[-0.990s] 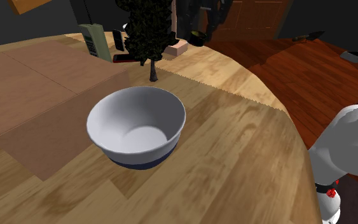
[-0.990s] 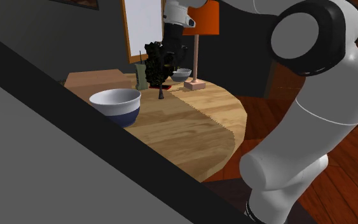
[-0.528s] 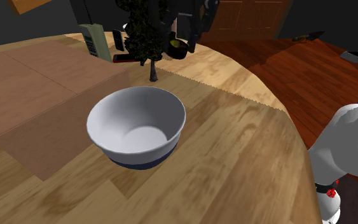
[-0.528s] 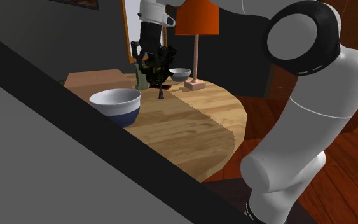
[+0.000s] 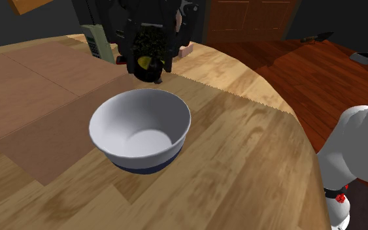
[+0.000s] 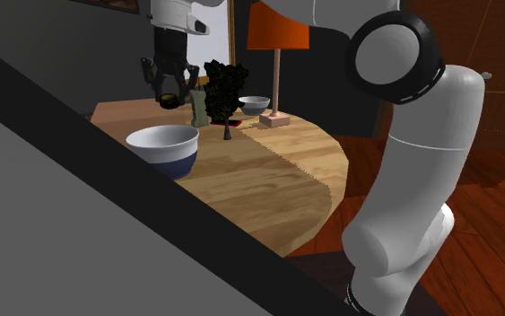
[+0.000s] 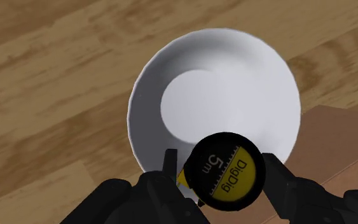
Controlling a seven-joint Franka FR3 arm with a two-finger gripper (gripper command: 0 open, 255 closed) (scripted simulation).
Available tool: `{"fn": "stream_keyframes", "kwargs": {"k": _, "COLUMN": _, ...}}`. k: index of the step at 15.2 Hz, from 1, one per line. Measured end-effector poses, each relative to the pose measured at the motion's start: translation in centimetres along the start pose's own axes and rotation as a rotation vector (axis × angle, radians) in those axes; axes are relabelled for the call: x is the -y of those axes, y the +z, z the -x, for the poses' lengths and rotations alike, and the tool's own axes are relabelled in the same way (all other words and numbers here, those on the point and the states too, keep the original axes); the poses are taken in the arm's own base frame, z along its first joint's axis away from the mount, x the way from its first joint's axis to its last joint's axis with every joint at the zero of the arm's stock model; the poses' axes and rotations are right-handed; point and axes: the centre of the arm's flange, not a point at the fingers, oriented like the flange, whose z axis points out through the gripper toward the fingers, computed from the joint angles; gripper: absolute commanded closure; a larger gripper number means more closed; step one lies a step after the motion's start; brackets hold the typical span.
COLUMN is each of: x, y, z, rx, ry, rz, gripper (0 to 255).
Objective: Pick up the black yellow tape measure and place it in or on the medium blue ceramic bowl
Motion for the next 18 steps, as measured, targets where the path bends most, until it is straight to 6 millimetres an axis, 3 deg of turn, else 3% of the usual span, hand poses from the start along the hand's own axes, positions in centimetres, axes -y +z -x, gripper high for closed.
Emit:
{"fn": "stream_keyframes", "kwargs": {"k": 2, "x": 2.5, "y": 0.5, "z": 1.4, "rx": 0.000, "ry": -0.001, "rz": -0.001, "gripper": 255}}
{"fn": "stream_keyframes", "kwargs": {"k": 4, "x": 3.1, "y": 1.5, "z": 2.2, "rx": 0.000, "ry": 0.001, "rz": 0.000, "gripper": 255}}
{"fn": "stream_keyframes", "kwargs": {"k": 16, "x": 2.5, "y": 7.8, "z": 2.1, "rx": 0.000, "ry": 0.002, "rz": 0.000, "gripper": 255}}
{"fn": "stream_keyframes", "kwargs": {"k": 18, "x": 2.4, "y": 8.1, "z": 2.1, "rx": 0.000, "ry": 0.002, "rz": 0.000, "gripper": 255}}
